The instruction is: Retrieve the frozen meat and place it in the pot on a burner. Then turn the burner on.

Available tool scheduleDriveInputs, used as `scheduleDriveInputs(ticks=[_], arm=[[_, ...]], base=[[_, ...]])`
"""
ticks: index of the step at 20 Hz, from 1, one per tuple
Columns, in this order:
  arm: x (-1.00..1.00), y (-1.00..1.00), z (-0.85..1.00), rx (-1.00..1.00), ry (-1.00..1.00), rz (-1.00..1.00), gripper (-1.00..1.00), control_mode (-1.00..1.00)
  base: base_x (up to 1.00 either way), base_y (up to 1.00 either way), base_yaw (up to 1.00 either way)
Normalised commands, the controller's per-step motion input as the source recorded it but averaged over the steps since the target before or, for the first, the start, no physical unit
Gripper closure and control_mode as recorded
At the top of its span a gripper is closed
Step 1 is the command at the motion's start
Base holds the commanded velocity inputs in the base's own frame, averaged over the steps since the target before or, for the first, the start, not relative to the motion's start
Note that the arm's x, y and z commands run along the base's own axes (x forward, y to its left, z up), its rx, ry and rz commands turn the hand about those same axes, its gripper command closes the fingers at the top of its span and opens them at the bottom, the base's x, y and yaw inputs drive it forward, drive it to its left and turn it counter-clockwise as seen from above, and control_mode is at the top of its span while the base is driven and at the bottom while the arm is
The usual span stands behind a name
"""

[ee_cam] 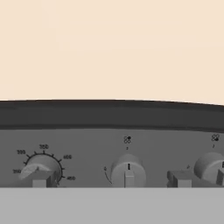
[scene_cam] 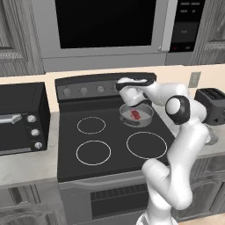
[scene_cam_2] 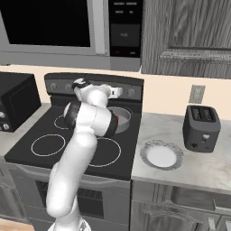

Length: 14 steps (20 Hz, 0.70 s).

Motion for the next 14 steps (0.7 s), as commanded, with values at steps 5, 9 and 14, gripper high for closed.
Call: scheduleDriveInputs(ticks=[5, 9, 14], arm=[[0.0, 0.0, 0.0, 0.0, 0.0, 0.0, -1.0, -1.0], [0.0, -0.02, -0.23, 0.0, -0.02, 0.0, -1.0, -1.0], [0.0, -0.02, -0.23, 0.0, -0.12, 0.0, -1.0, -1.0]], base=[[0.0, 0.0, 0.0], [0.0, 0.0, 0.0], [0.0, 0.0, 0.0]])
